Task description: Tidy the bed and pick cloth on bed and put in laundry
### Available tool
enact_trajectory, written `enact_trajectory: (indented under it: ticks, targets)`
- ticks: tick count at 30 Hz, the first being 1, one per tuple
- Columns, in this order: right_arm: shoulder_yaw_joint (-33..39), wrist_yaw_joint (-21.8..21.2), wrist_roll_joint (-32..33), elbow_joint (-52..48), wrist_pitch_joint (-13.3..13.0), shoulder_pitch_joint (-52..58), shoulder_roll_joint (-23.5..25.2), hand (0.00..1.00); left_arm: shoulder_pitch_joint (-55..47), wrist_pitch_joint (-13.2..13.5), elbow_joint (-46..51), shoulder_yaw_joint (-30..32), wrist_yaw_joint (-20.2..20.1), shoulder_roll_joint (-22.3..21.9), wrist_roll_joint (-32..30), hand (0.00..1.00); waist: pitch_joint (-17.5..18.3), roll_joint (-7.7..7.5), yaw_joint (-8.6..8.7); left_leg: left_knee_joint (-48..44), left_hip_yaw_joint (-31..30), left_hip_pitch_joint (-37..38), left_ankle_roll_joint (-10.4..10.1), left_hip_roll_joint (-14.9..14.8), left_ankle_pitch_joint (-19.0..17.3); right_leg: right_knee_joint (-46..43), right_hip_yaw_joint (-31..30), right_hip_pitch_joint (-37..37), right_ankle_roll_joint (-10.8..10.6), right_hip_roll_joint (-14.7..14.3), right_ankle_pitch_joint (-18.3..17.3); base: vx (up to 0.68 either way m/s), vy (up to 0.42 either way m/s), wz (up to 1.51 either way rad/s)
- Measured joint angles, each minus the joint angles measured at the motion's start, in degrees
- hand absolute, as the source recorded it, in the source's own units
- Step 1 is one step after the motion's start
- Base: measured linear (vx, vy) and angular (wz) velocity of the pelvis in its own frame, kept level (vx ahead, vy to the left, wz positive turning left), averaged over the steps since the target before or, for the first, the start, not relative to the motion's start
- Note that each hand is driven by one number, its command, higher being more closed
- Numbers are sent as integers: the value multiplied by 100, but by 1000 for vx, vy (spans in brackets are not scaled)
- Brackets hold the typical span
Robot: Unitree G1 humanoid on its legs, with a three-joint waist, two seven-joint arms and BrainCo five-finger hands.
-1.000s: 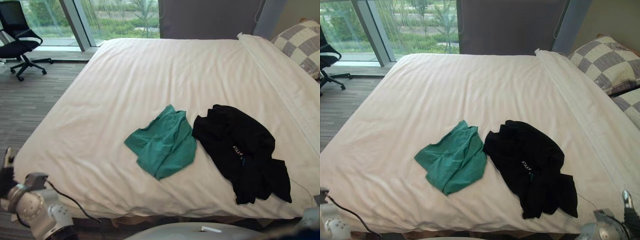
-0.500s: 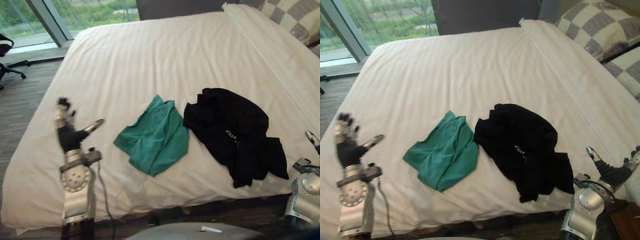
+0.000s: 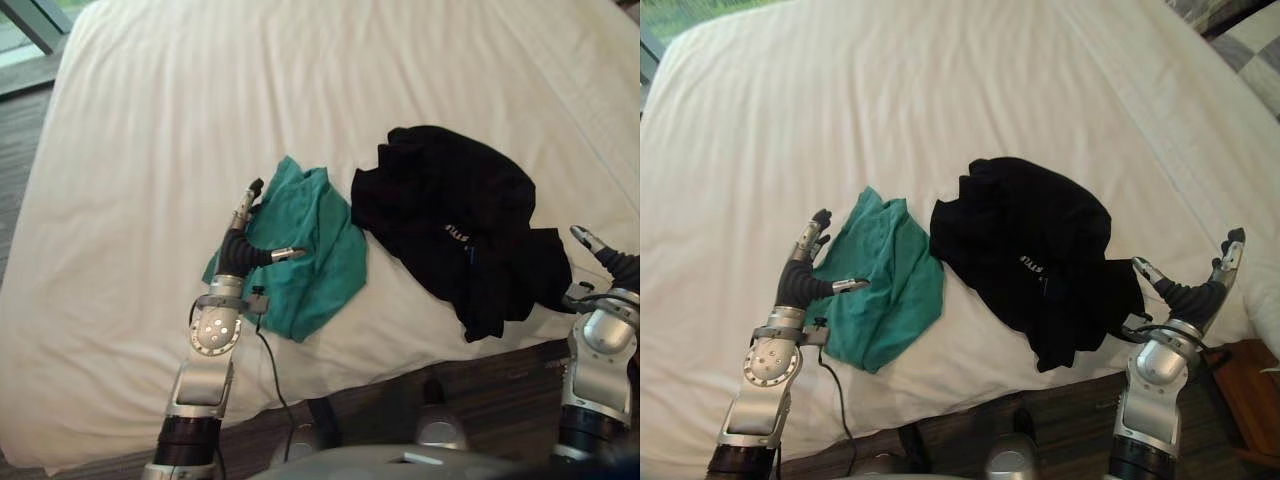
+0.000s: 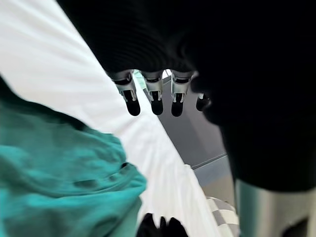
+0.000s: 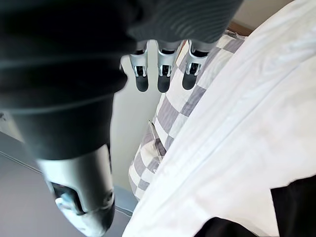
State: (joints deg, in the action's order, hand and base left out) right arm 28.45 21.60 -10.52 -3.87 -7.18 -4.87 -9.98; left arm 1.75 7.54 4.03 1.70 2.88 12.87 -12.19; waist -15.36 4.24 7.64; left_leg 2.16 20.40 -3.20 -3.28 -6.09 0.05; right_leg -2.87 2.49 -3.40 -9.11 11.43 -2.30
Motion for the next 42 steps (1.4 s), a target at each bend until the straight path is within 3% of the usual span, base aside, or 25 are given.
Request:
enact_trajectory:
  ticks: [7, 12, 13, 20, 24, 29, 32, 42]
  targets:
    - [-74, 10, 5, -199, 2, -302, 1, 0, 418, -350, -572, 10, 178, 3, -845, 0, -427, 34, -65, -329, -47, -507, 21, -50, -57, -151, -17, -451, 0, 11, 0, -10, -30, -2]
    - [-321, 73, 22, -456, -8, -412, 37, 0, 985, -295, -1250, -220, 502, 29, -1163, 0, -645, 38, -190, -840, 6, -1023, 61, -201, -207, -579, -165, -1015, 22, -43, -24, -22, -15, -7]
    - [-357, 81, 23, -523, -9, -425, 36, 0, 1078, -265, -1403, -256, 533, 51, -1172, 100, -668, 33, -226, -875, 45, -1023, 61, -214, -217, -629, -187, -1046, 25, -46, -29, -38, -5, -19]
    - [-702, 175, 258, -905, -242, -817, 34, 0, 2350, -32, -2507, -625, 853, 483, -1673, 100, -731, -11, -534, -1626, 90, -1842, 56, -444, -384, -1040, -252, -1757, 75, -97, -99, -102, 6, -4]
    - [-920, 175, 245, -1050, -270, -1071, -30, 0, 2656, 15, -2570, -626, 852, 796, -1863, 100, -777, -134, -541, -1857, 49, -2192, 28, -501, -431, -996, -238, -1955, -11, -71, -222, -164, -21, 1]
    - [-1372, 97, 162, -993, -279, -1419, -946, 0, 2630, 346, -2530, -626, 847, 1169, -1757, 100, -746, -214, -536, -1737, -86, -2394, 65, -488, -223, -949, -170, -2098, -30, -111, -118, -62, -5, 9]
    - [-1624, -56, -116, -520, -295, -1888, -1604, 0, 2479, 476, -2361, -597, 841, 1299, -1371, 100, -729, -259, -531, -1569, -198, -2403, 89, -406, -57, -913, -51, -2102, -38, -103, -88, 44, 1, 17]
    - [-2036, -416, -14, 1272, -174, -2716, -3081, 0, 1288, 873, -1620, -221, 681, 1186, -192, 100, -725, -256, -537, -985, -466, -2130, 54, -301, 261, -916, 175, -1908, -35, -96, -89, 71, -12, 14]
